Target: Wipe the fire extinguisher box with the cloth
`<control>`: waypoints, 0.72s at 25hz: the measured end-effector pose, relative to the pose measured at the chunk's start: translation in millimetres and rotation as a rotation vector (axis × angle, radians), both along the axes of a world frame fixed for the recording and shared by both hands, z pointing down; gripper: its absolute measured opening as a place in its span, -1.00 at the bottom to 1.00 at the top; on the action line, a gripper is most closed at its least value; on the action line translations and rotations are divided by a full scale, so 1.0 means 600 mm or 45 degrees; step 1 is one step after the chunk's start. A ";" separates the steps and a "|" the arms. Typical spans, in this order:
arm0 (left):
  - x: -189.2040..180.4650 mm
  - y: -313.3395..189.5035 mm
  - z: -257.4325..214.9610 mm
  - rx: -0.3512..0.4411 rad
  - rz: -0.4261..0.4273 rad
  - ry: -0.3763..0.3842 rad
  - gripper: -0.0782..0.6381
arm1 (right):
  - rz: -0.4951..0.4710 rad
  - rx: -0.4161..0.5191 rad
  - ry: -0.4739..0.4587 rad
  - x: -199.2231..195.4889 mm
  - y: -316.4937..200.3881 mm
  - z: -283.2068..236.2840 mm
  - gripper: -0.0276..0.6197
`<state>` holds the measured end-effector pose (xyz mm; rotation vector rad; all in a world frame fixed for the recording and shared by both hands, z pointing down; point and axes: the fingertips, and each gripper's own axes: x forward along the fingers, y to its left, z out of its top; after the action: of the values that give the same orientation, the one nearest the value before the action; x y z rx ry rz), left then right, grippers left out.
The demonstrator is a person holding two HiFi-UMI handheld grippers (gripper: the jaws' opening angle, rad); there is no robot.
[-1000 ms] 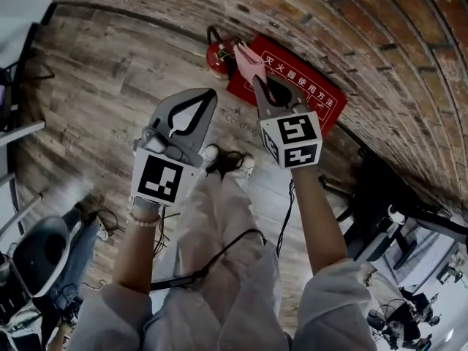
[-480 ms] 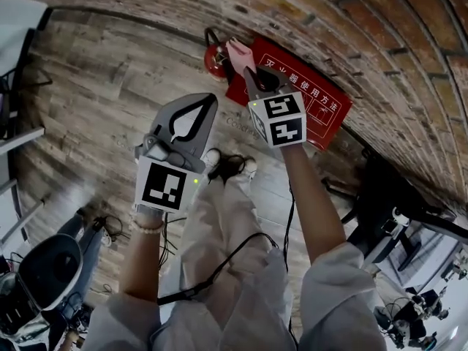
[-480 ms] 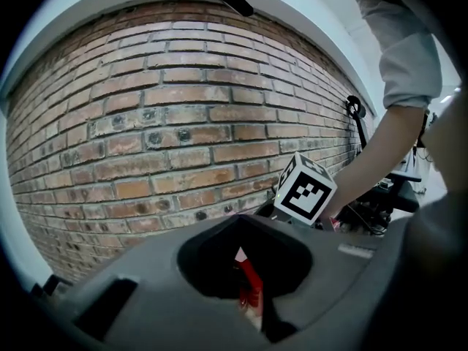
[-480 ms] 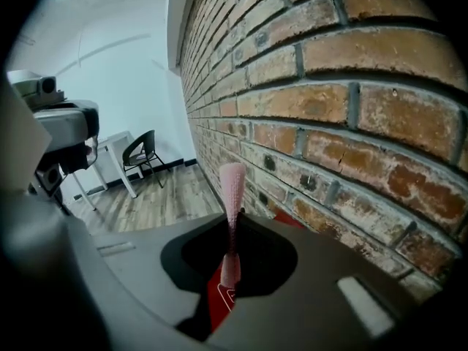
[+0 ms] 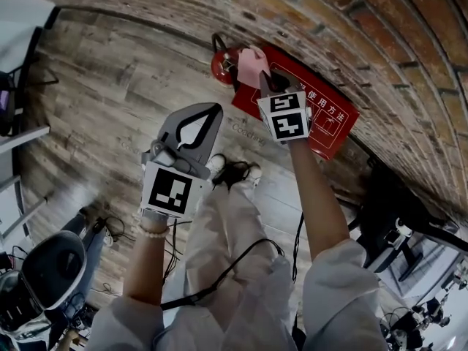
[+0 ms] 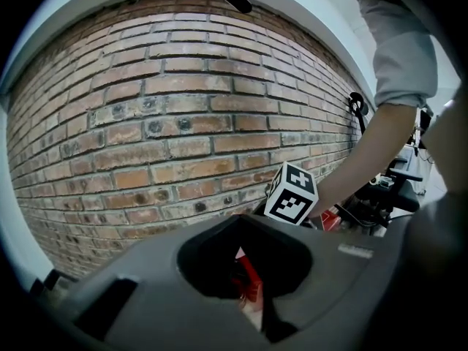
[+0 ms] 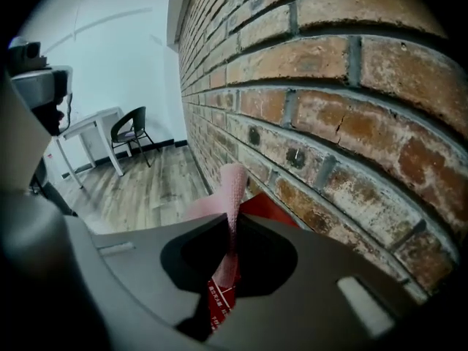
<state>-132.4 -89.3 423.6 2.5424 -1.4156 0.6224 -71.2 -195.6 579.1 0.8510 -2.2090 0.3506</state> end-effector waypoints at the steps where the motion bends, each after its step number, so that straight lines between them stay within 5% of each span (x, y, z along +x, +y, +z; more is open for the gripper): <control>1: -0.002 0.000 0.000 0.001 -0.002 -0.007 -0.79 | -0.005 0.007 0.026 0.002 -0.002 0.005 -0.85; 6: 0.000 -0.006 0.007 0.004 0.006 -0.025 -0.79 | -0.014 0.029 0.114 0.010 -0.016 0.027 -0.85; 18: 0.024 -0.017 0.023 -0.007 0.037 -0.045 -0.79 | 0.083 0.010 0.077 0.030 -0.033 0.036 -0.85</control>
<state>-118.0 -99.5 437.5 2.5641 -1.3886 0.6785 -53.3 -215.3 600.8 0.9276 -2.1321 0.3430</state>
